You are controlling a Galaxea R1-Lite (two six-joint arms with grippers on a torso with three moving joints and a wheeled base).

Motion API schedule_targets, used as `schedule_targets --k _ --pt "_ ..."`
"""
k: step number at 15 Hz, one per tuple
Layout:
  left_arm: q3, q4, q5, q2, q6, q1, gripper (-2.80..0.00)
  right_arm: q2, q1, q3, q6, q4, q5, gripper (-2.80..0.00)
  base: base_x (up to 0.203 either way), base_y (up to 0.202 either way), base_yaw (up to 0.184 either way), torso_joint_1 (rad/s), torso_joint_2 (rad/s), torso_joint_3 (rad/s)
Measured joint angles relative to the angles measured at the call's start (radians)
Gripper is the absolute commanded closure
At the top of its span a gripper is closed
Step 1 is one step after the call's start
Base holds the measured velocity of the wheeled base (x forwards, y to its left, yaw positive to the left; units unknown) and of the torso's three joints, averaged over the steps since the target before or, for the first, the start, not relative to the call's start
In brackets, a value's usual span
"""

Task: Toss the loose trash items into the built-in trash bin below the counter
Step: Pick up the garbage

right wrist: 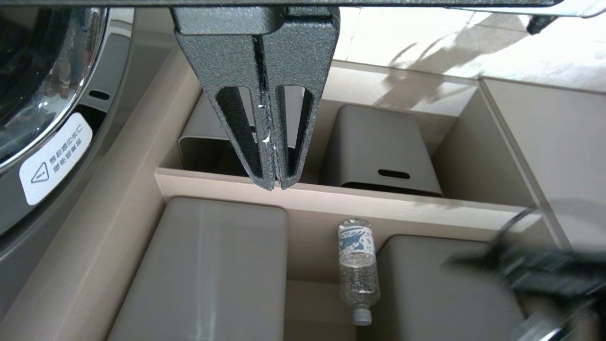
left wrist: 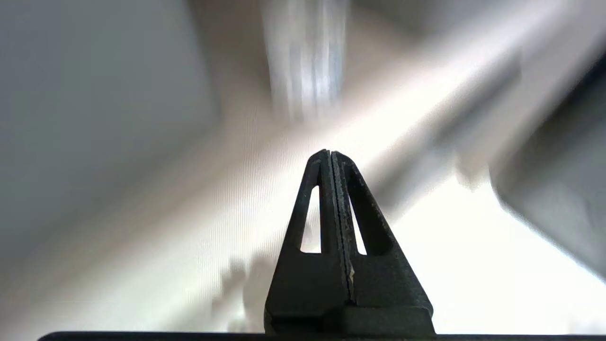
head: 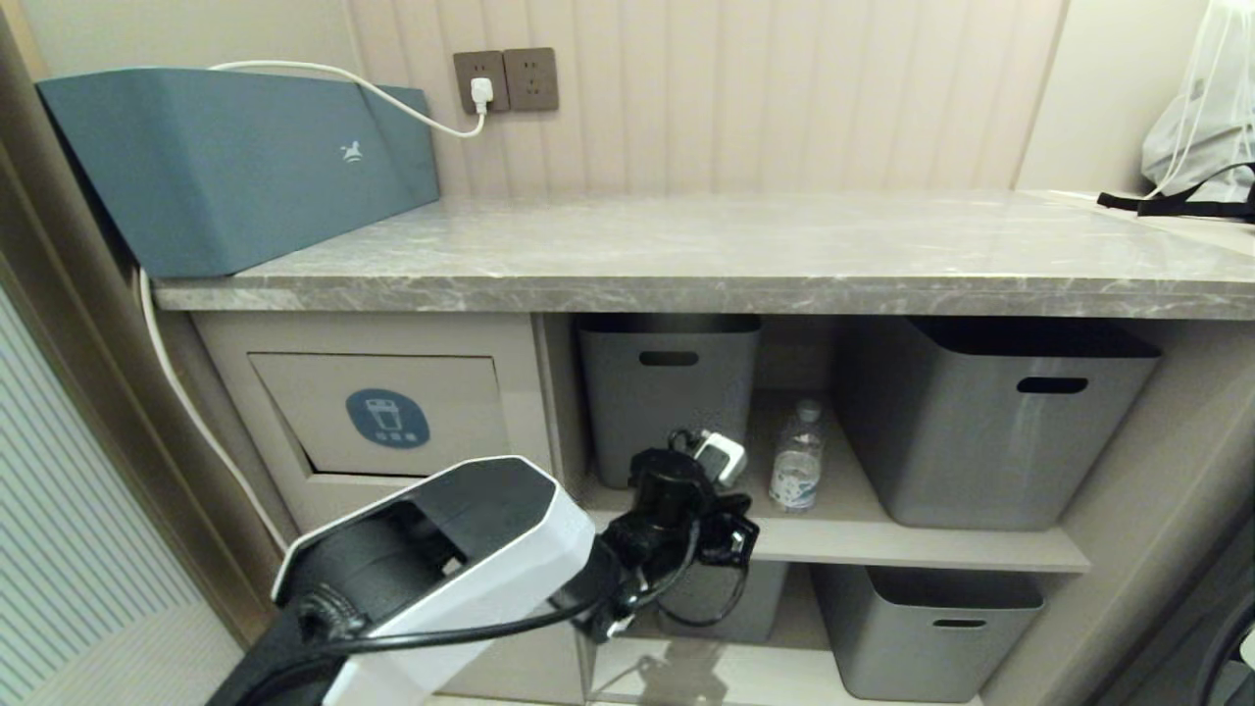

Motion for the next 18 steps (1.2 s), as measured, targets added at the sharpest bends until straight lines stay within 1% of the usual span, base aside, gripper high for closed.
schedule_targets --k 3,5,7,8,10,12,13,14,16,18 --pt "0.480 -0.181 -0.016 -0.145 -0.006 0.018 0.00 0.003 0.000 -0.018 -0.006 0.003 -0.002 0.00 0.000 0.000 0.000 0.000 0.00 0.000" --pt "0.765 -0.315 -0.009 -0.256 -0.040 0.034 0.00 0.051 0.000 -0.061 -0.004 0.010 0.008 0.00 0.000 0.000 0.000 0.000 0.00 0.000" --pt "0.986 -0.440 0.030 -0.393 -0.090 0.056 0.00 0.185 0.000 -0.117 0.000 -0.012 0.039 0.00 0.000 0.000 0.000 0.000 0.00 0.000" --pt "1.062 -0.492 0.056 -0.461 -0.113 0.065 0.00 0.281 0.000 -0.144 0.001 -0.044 0.056 0.00 0.000 0.000 0.000 0.000 0.00 0.000" --pt "1.154 -0.544 0.117 -0.579 -0.147 0.076 0.00 0.507 0.000 -0.195 0.003 -0.144 0.079 0.00 0.000 0.000 0.000 0.000 0.00 0.000" --pt "1.214 -0.553 0.197 -0.700 -0.183 0.085 0.00 0.786 0.009 -0.252 0.005 -0.294 0.092 0.00 0.000 0.000 0.000 0.000 0.00 0.000" --pt "1.235 -0.554 0.229 -0.749 -0.197 0.100 0.00 0.915 0.016 -0.280 0.008 -0.370 0.096 0.00 0.000 0.000 0.000 0.000 0.00 0.000" --pt "1.253 -0.554 0.251 -0.797 -0.205 0.129 0.00 1.060 0.026 -0.308 0.012 -0.461 0.101 0.00 0.000 0.000 0.000 0.000 0.00 0.000" --pt "1.275 -0.554 0.255 -0.858 -0.209 0.199 0.00 1.292 0.049 -0.349 0.020 -0.624 0.108 0.00 0.000 0.000 0.000 0.000 0.00 0.000" --pt "1.285 -0.554 0.243 -0.895 -0.210 0.262 0.00 1.509 0.085 -0.387 0.051 -0.792 0.114 0.00 0.000 0.000 0.000 0.000 0.00 0.000"
